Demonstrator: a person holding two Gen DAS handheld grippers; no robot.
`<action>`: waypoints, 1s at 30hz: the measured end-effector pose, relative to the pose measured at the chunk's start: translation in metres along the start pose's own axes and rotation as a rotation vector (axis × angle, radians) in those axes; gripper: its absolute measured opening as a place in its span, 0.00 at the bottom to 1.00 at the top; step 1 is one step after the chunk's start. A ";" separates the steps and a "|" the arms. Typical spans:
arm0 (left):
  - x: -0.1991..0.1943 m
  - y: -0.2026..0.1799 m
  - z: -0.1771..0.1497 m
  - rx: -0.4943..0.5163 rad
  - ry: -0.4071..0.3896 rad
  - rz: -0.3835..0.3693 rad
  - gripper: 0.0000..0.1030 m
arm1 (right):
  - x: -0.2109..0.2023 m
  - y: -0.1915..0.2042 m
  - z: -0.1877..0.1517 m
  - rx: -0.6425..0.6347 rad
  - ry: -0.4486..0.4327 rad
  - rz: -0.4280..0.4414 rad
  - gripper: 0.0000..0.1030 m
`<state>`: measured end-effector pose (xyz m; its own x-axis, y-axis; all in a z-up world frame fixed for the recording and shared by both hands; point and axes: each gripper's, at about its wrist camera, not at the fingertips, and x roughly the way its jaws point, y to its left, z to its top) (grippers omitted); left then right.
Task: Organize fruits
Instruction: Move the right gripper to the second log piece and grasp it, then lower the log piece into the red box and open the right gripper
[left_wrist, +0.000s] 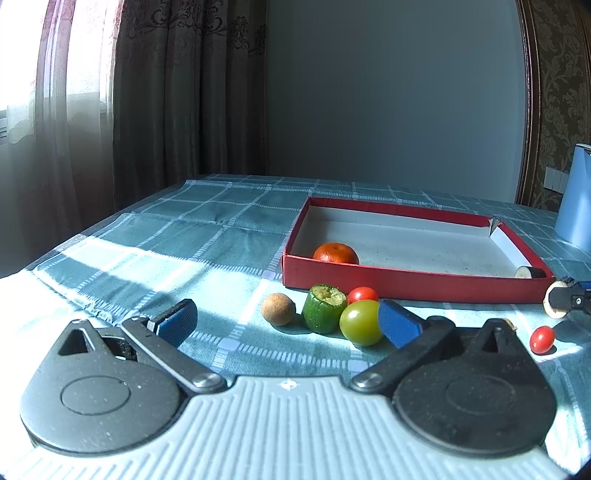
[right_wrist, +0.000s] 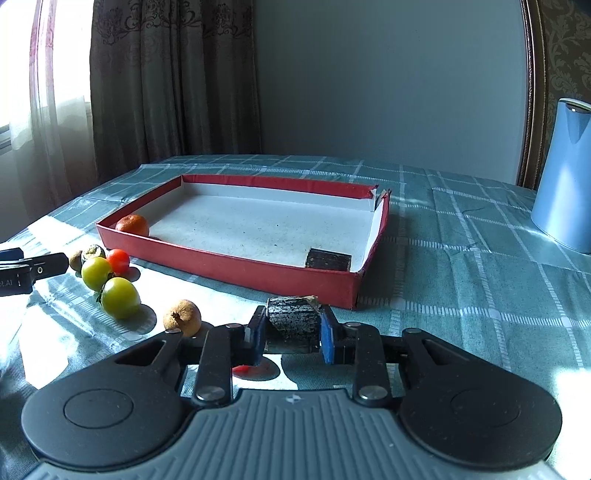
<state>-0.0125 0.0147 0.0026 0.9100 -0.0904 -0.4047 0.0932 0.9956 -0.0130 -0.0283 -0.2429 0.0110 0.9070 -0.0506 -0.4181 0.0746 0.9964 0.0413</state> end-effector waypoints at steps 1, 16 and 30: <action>0.000 -0.001 0.000 0.002 0.001 0.003 1.00 | -0.002 0.001 0.007 -0.005 -0.020 -0.004 0.27; 0.005 -0.002 0.000 0.010 0.035 0.014 1.00 | 0.094 -0.026 0.062 0.029 0.084 -0.117 0.27; 0.006 -0.001 0.000 0.013 0.046 0.012 1.00 | 0.108 -0.027 0.052 0.005 0.098 -0.160 0.29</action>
<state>-0.0077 0.0130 0.0001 0.8915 -0.0771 -0.4464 0.0879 0.9961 0.0034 0.0897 -0.2787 0.0119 0.8385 -0.2013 -0.5063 0.2170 0.9758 -0.0287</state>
